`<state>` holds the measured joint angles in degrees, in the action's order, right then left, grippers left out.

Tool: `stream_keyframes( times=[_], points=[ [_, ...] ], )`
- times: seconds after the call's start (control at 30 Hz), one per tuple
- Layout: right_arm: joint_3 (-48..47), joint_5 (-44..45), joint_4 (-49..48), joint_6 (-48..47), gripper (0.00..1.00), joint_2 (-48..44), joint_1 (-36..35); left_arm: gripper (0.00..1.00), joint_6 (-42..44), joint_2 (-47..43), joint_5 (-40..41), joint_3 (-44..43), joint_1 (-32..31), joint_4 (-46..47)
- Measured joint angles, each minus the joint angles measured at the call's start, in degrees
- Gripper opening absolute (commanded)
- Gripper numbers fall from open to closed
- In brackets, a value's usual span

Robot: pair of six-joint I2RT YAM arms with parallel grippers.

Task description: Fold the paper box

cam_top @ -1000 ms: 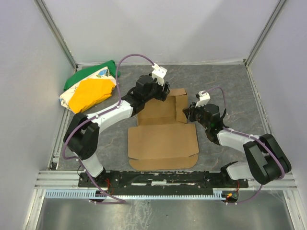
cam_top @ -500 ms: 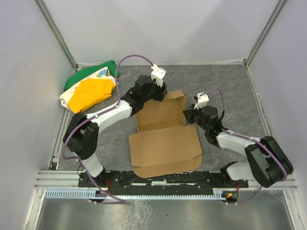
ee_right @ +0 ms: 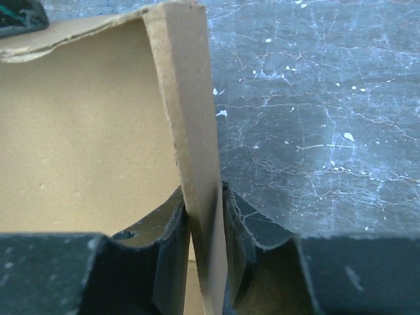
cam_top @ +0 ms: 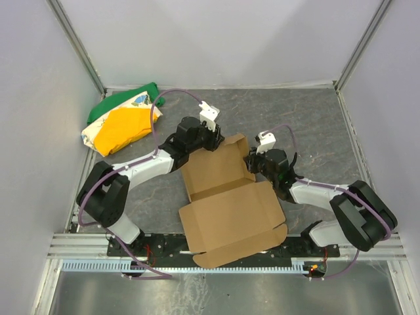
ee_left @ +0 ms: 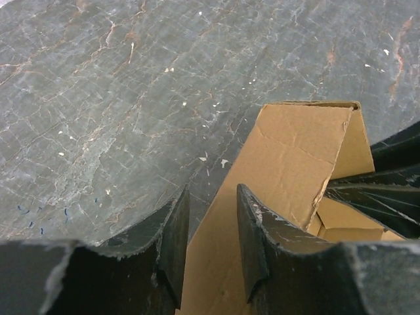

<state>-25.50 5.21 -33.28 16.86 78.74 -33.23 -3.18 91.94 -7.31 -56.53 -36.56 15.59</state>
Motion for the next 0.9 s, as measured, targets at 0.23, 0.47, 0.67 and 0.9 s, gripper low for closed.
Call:
stream_keyframes(
  times=[0.23, 0.47, 0.67, 0.9],
  points=[
    [-1.70, 6.19, 3.02, -0.20, 0.02, 0.44, -1.09, 0.40, -0.04, -2.75, -2.01, 2.03, -0.48, 2.82],
    [-1.70, 14.01, 3.76, -0.72, 0.02, -0.39, -2.89, 0.40, -0.04, -6.45, -3.69, 3.74, -0.74, 5.31],
    [-1.70, 20.20, 4.48, -2.32, 0.02, -3.67, -4.52, 0.44, -0.02, -7.74, -3.45, 4.44, -0.81, 5.99],
    [-8.22, 28.22, 20.15, 3.45, 0.51, -6.32, -4.70, 0.39, -0.35, -15.04, 7.13, 3.67, -0.81, 2.43]
  ],
)
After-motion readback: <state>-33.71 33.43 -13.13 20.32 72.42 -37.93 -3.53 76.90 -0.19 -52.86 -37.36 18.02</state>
